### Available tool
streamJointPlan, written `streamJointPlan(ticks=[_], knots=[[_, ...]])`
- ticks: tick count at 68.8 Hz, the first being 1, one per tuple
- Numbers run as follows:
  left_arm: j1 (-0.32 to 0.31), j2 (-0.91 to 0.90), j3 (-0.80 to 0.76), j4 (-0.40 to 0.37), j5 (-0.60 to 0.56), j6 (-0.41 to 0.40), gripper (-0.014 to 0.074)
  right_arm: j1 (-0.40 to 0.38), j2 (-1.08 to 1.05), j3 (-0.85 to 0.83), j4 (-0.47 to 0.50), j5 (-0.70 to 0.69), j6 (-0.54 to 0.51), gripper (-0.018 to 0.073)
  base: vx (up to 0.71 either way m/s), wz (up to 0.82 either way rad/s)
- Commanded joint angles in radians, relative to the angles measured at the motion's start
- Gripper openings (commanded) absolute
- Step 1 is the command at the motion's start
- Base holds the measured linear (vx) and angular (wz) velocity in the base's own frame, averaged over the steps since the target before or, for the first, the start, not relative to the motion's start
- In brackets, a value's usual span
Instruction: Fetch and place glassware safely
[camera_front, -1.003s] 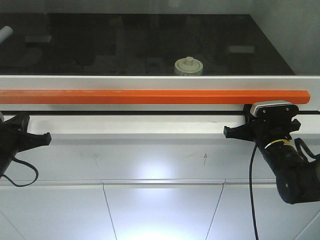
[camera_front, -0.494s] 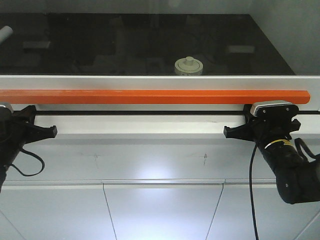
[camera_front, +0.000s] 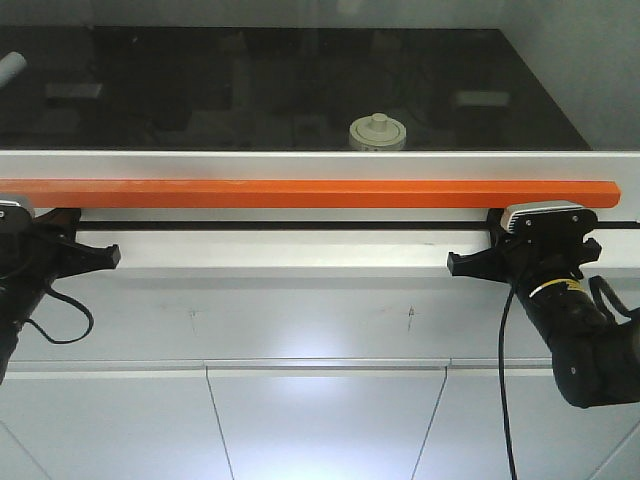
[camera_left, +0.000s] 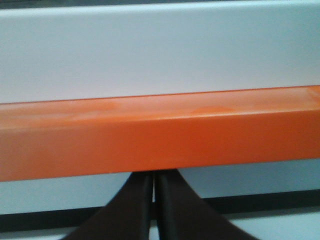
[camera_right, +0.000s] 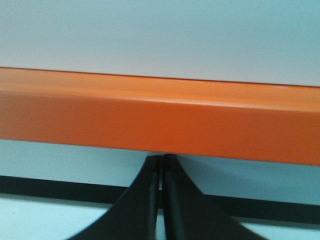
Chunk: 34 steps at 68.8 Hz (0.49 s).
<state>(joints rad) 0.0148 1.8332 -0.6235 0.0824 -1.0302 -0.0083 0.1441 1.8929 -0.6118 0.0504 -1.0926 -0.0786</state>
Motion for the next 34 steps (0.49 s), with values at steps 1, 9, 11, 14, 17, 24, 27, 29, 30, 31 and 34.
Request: streamJointPlan(ticks=[1,9,11,14,17,24,27,29,30,31,34], knots=[[-0.003,-0.041,-0.04,0.013,-0.094,-0.002,-0.0001,-0.001,-0.038,-0.031,-0.007,-0.104,-0.002,-0.0001,0.0,0.0],[-0.003,-0.043,-0.04,0.013,-0.117,-0.002,-0.0001,-0.001,-0.038,-0.031,-0.008,-0.128,0.002,-0.0001,0.0,0.0],[-0.003,-0.045,-0.04,0.013,-0.12,-0.002,-0.0001,-0.001,-0.038,-0.031,-0.008,-0.132,0.006,-0.0001,0.0,0.0],[-0.003,-0.045,-0.04,0.013,-0.12,-0.002,-0.0001,-0.001,-0.038,-0.031,-0.008,-0.136,0.01,-0.0001,0.0,0.0],[-0.003,-0.045,-0.04,0.013,-0.12,-0.002,-0.0001,-0.001,-0.038,-0.031,-0.008,-0.14,0.013,-0.0001,0.0,0.0],[-0.003,-0.045,-0.04,0.013,-0.12,-0.002,-0.0001,-0.001,-0.038,-0.031,-0.008,-0.146,0.013,-0.0001,0.0,0.0],[-0.003,-0.045,-0.04,0.013,-0.12,-0.002,-0.0001,-0.001,-0.038,-0.031,-0.008,-0.146,0.013,-0.0001,0.0,0.0],[-0.003,-0.045,-0.04,0.013,-0.12,-0.002,-0.0001,-0.001,-0.038,-0.031,-0.008,-0.146,0.013,-0.0001,0.0,0.0],[-0.003,-0.045,-0.04,0.013,-0.12,-0.002,-0.0001,-0.001,-0.038,-0.031,-0.008,-0.146,0.013,-0.0001,0.0,0.0],[-0.003,-0.045,-0.04,0.013,-0.12,-0.002,-0.0001,-0.001,-0.038,-0.031,-0.008,-0.146,0.013,-0.0001,0.0,0.0],[-0.003,-0.044,-0.04,0.013,-0.121,-0.002,-0.0001,-0.001,-0.038,-0.031,-0.008,-0.147,0.013,-0.0001,0.0,0.0]])
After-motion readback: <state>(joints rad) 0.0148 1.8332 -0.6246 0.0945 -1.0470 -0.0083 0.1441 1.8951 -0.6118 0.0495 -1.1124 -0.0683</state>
